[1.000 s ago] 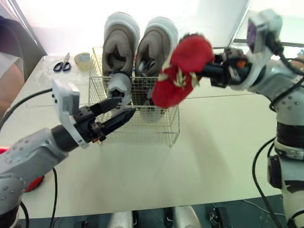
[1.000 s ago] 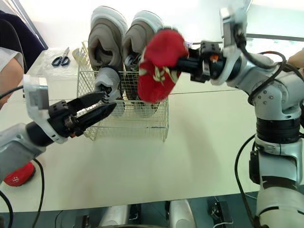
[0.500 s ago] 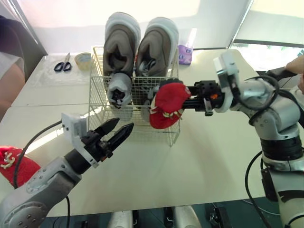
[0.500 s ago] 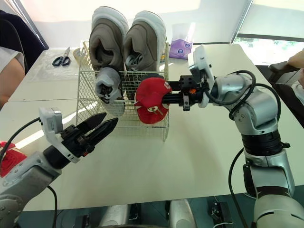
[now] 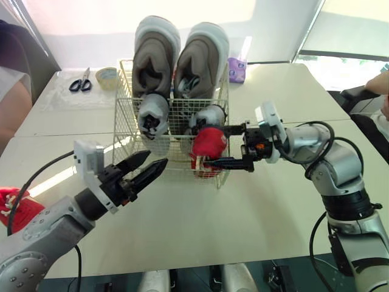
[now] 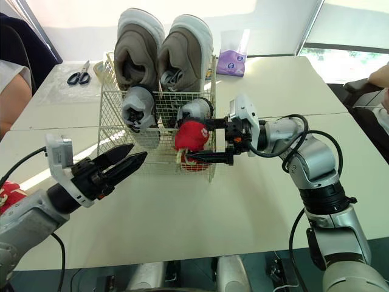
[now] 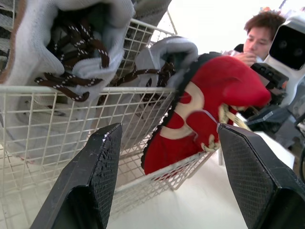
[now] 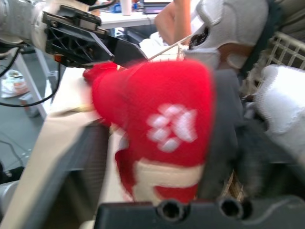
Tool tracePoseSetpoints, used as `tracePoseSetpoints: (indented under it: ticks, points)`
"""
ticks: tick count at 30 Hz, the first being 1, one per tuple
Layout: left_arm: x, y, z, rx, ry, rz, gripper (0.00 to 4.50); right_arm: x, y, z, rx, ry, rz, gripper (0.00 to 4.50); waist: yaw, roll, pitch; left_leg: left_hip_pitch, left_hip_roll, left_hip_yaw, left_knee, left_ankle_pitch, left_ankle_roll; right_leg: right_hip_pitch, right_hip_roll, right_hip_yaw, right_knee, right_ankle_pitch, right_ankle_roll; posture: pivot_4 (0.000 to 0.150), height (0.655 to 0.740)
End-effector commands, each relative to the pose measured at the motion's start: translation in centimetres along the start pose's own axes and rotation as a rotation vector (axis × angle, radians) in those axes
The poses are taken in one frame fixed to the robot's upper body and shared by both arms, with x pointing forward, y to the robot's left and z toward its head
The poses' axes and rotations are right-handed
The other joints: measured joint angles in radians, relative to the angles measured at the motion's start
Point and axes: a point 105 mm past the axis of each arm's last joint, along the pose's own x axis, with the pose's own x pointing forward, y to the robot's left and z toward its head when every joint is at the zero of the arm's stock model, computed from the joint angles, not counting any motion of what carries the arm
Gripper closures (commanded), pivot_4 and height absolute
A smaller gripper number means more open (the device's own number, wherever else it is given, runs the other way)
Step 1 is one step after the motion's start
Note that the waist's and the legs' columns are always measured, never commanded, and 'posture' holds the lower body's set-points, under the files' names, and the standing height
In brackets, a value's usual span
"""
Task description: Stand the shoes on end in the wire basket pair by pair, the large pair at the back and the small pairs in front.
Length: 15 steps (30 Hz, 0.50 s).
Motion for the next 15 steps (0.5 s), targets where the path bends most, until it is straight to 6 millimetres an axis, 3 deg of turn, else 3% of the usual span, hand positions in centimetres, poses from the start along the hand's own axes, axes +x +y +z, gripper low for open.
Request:
tracePoseSetpoints:
  ticks: [1,4,9,12,15]
  points:
    - [0.0,-0.2,0.9,0.018,-0.031,-0.016,1.25,-0.8,-0.4,1.5,-0.070,-0.012,-0.035,0.04,0.000,0.000,0.000,0.000,0.000,0.000,0.000,0.000,0.000,0.000,0.000,0.000,0.000,0.000,0.000,0.150,0.7400]
    - [-0.2,-0.2,1.0,0.007,-0.024,-0.021,1.25,-1.6,-0.2,2.0,-0.070,0.017,-0.041,0.04,0.001,0.000,0.000,0.000,0.000,0.000,0.000,0.000,0.000,0.000,0.000,0.000,0.000,0.000,0.000,0.150,0.7400]
    - [-0.9,-0.5,1.0,-0.047,0.012,-0.048,1.25,-2.6,0.7,4.9,-0.063,-0.029,-0.033,0.04,-0.001,0.000,0.000,0.000,0.000,0.000,0.000,0.000,0.000,0.000,0.000,0.000,0.000,0.000,0.000,0.150,0.7400]
    - [-1.1,0.0,1.5,-0.055,0.012,-0.034,1.25,-3.4,0.4,5.5,-0.097,0.023,-0.058,0.04,-0.001,0.000,0.000,0.000,0.000,0.000,0.000,0.000,0.000,0.000,0.000,0.000,0.000,0.000,0.000,0.150,0.7400]
    - [-1.5,0.7,3.2,-0.086,-0.040,-0.027,0.39,-5.3,-1.0,7.1,-0.125,0.021,-0.126,0.00,0.000,0.000,0.000,0.000,0.000,0.000,0.000,0.000,0.000,0.000,0.000,0.000,0.000,0.000,-0.001,0.150,0.7400]
